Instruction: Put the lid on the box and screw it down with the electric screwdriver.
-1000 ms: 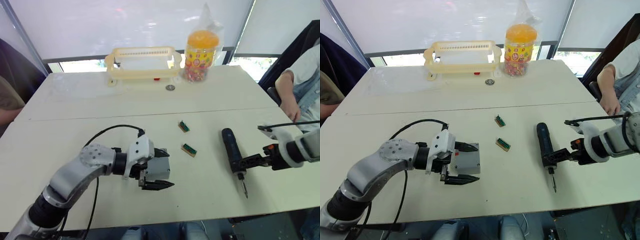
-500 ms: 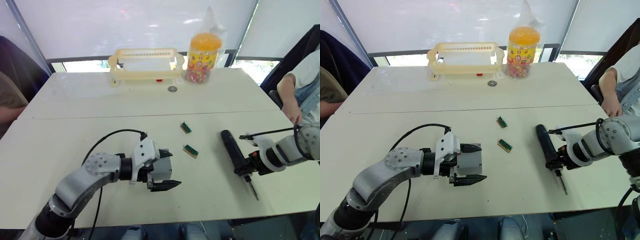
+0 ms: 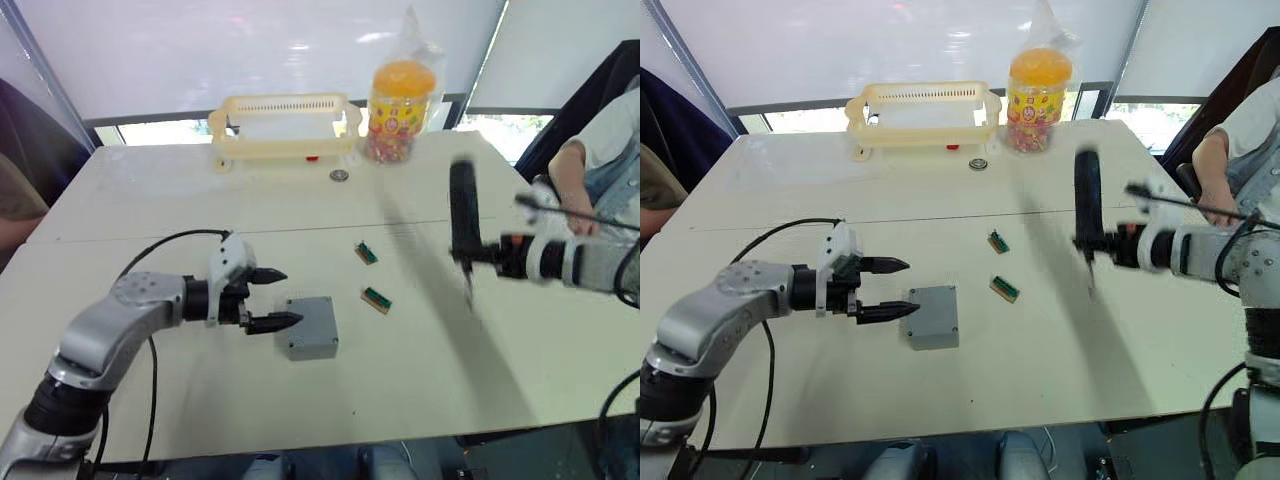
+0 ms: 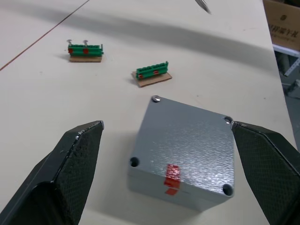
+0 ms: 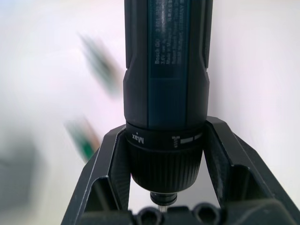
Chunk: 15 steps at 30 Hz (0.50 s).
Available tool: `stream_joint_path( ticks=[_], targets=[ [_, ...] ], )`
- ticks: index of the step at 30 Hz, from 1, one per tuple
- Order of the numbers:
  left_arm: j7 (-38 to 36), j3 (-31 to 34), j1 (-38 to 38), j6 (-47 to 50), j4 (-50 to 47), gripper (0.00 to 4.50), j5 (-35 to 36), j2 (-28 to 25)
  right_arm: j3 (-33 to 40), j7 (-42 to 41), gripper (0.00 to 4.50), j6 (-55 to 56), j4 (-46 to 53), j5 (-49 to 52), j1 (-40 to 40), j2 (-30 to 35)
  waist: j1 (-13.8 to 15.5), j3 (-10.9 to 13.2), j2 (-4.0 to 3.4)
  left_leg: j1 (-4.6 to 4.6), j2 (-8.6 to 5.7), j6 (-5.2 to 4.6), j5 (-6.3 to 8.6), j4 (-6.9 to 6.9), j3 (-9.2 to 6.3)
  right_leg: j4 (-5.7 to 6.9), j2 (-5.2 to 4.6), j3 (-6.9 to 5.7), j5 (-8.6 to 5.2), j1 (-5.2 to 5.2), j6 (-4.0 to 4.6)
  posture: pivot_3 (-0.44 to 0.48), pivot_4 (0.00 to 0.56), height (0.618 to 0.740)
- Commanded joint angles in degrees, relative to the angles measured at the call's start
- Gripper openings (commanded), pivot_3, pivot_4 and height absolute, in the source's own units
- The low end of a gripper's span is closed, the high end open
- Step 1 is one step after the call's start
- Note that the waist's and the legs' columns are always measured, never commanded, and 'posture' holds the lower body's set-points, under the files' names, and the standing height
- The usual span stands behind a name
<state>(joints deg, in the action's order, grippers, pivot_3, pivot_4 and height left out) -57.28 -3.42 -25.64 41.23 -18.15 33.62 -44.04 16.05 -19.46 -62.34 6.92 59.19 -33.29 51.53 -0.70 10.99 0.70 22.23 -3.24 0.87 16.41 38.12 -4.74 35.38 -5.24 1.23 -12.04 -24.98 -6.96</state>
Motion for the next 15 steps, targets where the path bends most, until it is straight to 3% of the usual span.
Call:
stream_joint_path(
  ticks=[1,4,9,15],
  targets=[
    [-3.1,-0.1,-1.5,-1.4,0.8,4.5,-0.7,-1.8,2.5,-1.6,1.77,10.3,12.4,-1.8,2.4,-6.1,-0.1,0.0,0.0,0.0,0.03,0.0,0.0,-0.01,-0.02,0.0,0.0,0.0,0.0,-0.01,0.0,0.0,0.15,0.74],
    [-3.9,-1.2,-2.6,-0.9,0.1,3.72,-1.0,-1.9,1.7,0.3,1.77,15.9,18.4,0.0,3.5,-16.1,-0.1,0.0,0.0,0.01,0.06,0.03,-0.02,0.02,-0.05,-0.01,-0.04,0.09,0.02,-0.01,0.02,0.0,0.15,0.74],
    [-3.9,-2.6,-3.3,-0.8,0.0,1.32,-1.9,-1.7,-6.9,1.4,1.77,24.4,24.0,-8.5,7.3,-27.6,0.0,0.0,-0.02,0.04,0.03,0.07,-0.04,0.01,-0.12,0.08,-0.09,0.17,0.02,-0.14,0.02,0.0,0.15,0.74],
    [-3.6,-5.6,-3.1,-2.6,0.2,1.32,-5.5,-1.0,-18.2,-2.3,1.77,37.7,21.4,-24.0,12.3,-33.6,-0.1,0.0,-0.02,0.05,-0.03,0.12,-0.07,0.01,-0.1,0.11,-0.1,0.19,0.03,-0.19,0.02,0.0,0.15,0.74]
  ],
)
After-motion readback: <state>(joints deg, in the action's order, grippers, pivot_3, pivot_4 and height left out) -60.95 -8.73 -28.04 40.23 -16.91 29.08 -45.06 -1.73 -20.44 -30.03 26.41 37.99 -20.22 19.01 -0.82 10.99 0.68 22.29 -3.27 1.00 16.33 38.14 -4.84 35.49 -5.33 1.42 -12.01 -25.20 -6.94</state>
